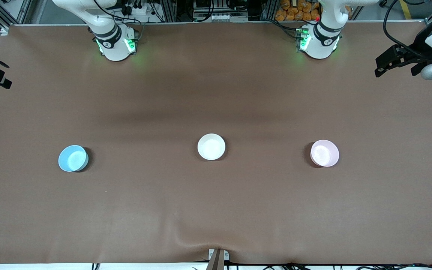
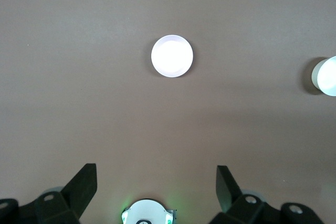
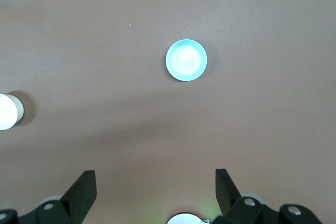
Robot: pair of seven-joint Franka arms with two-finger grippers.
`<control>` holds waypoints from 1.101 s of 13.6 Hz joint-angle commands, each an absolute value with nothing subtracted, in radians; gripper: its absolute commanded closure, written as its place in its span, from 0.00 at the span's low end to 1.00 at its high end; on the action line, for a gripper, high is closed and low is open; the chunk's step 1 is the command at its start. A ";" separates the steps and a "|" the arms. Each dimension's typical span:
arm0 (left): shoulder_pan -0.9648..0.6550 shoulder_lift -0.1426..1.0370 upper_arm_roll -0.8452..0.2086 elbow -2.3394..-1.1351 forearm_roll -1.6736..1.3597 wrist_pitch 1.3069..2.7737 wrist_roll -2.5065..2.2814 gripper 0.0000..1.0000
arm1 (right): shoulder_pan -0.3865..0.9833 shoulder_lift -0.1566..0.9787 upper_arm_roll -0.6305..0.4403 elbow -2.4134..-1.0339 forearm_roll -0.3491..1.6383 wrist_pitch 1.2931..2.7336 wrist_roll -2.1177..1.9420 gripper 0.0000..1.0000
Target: Stack pink and blue bowls on white bowl
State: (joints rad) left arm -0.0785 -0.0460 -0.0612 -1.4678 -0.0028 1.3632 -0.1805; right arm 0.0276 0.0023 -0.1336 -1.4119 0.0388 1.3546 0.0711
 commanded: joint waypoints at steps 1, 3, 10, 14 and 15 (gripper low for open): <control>-0.077 -0.049 -0.063 -1.457 0.020 1.356 -0.167 0.00 | 0.017 -0.008 -0.138 -1.411 0.046 1.342 0.074 0.00; -0.075 -0.046 -0.063 -1.456 0.021 1.356 -0.179 0.00 | 0.015 -0.009 -0.140 -1.411 0.044 1.342 0.072 0.00; -0.057 -0.051 -0.058 -1.485 0.008 1.359 -0.164 0.00 | 0.002 -0.011 -0.138 -1.411 0.044 1.327 0.069 0.00; -0.057 -0.051 -0.058 -1.499 0.008 1.361 -0.164 0.00 | 0.002 -0.011 -0.138 -1.411 0.044 1.327 0.069 0.00; -0.057 -0.051 -0.058 -1.500 0.008 1.361 -0.164 0.00 | 0.002 -0.011 -0.138 -1.411 0.044 1.327 0.069 0.00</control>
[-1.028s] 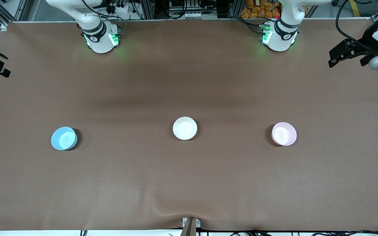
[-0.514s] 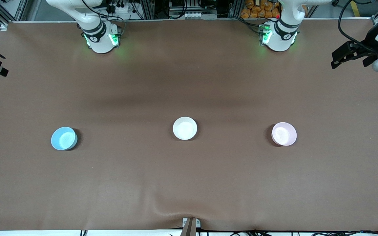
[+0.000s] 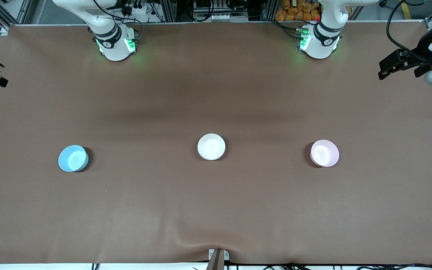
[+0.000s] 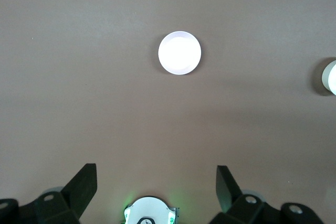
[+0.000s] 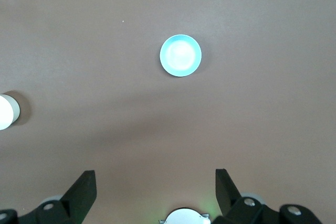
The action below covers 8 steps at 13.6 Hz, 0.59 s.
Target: Stack pink and blue bowls on white bowl
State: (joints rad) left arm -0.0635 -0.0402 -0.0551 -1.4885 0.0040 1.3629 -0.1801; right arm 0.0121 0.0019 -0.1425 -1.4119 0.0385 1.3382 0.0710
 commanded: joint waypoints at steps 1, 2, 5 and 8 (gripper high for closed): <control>-0.057 -0.049 -0.060 -1.500 0.008 1.361 -0.163 0.00 | 0.000 -0.011 -0.140 -1.411 0.044 1.325 0.068 0.00; -0.057 -0.049 -0.060 -1.500 0.009 1.362 -0.163 0.00 | -0.009 -0.011 -0.138 -1.411 0.044 1.321 0.066 0.00; -0.057 -0.048 -0.060 -1.505 0.008 1.362 -0.163 0.00 | -0.011 -0.011 -0.138 -1.411 0.044 1.319 0.064 0.00; -0.057 -0.048 -0.058 -1.517 0.008 1.373 -0.164 0.00 | -0.015 -0.011 -0.138 -1.411 0.044 1.319 0.064 0.00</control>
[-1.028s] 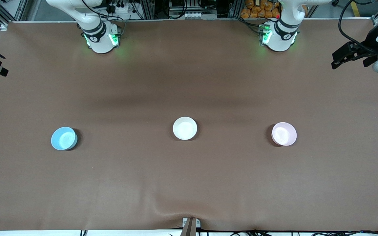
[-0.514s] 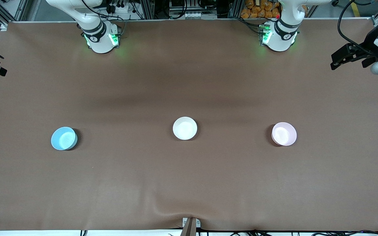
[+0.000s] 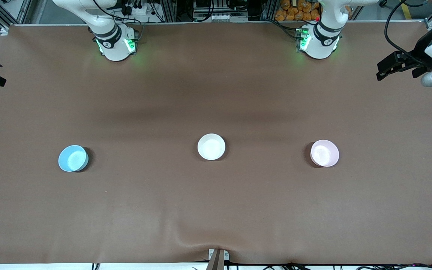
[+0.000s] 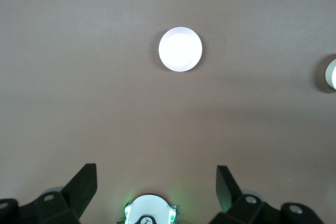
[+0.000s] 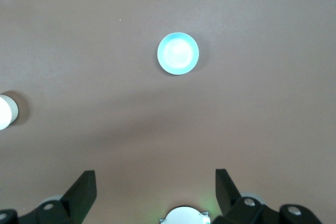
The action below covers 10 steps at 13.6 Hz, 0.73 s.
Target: Stack pink and blue bowls on white bowl
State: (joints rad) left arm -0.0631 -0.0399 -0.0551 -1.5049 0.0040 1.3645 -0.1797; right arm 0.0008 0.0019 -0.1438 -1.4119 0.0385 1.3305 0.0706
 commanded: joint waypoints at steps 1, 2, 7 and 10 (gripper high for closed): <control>-0.055 -0.048 -0.058 -1.519 0.008 1.373 -0.163 0.00 | -0.017 -0.011 -0.138 -1.411 0.044 1.318 0.064 0.00; -0.055 -0.048 -0.058 -1.522 0.008 1.374 -0.163 0.00 | -0.017 -0.011 -0.138 -1.411 0.044 1.316 0.064 0.00; -0.055 -0.049 -0.058 -1.523 0.008 1.374 -0.163 0.00 | -0.020 -0.011 -0.138 -1.402 0.043 1.316 0.063 0.00; -0.055 -0.049 -0.058 -1.525 0.008 1.374 -0.163 0.00 | -0.021 -0.009 -0.140 -1.388 0.041 1.316 0.063 0.00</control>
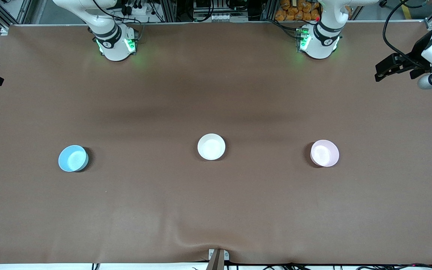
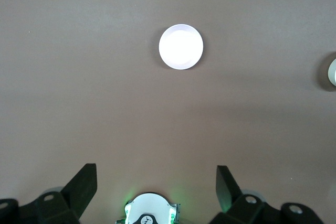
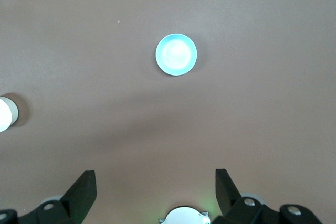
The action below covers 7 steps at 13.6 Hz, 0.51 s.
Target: Stack pink and blue bowls on white bowl
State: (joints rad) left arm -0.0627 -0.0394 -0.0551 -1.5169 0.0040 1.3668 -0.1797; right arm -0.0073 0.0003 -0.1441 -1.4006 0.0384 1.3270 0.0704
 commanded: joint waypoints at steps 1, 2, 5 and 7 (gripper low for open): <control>-0.055 -0.051 -0.058 -1.529 0.008 1.374 -0.163 0.00 | -0.025 -0.009 -0.140 -1.390 0.041 1.316 0.063 0.00; -0.055 -0.051 -0.058 -1.529 0.008 1.374 -0.163 0.00 | -0.035 -0.009 -0.138 -1.388 0.044 1.316 0.061 0.00; -0.054 -0.051 -0.058 -1.534 0.008 1.374 -0.163 0.00 | -0.034 -0.009 -0.129 -1.388 0.049 1.315 0.063 0.00; -0.054 -0.051 -0.058 -1.534 0.008 1.374 -0.163 0.00 | -0.032 -0.009 -0.129 -1.388 0.049 1.315 0.061 0.00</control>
State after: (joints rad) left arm -0.0619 -0.0394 -0.0551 -1.5228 0.0040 1.3669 -0.1797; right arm -0.0183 -0.0008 -0.1402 -1.3970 0.0386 1.3266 0.0695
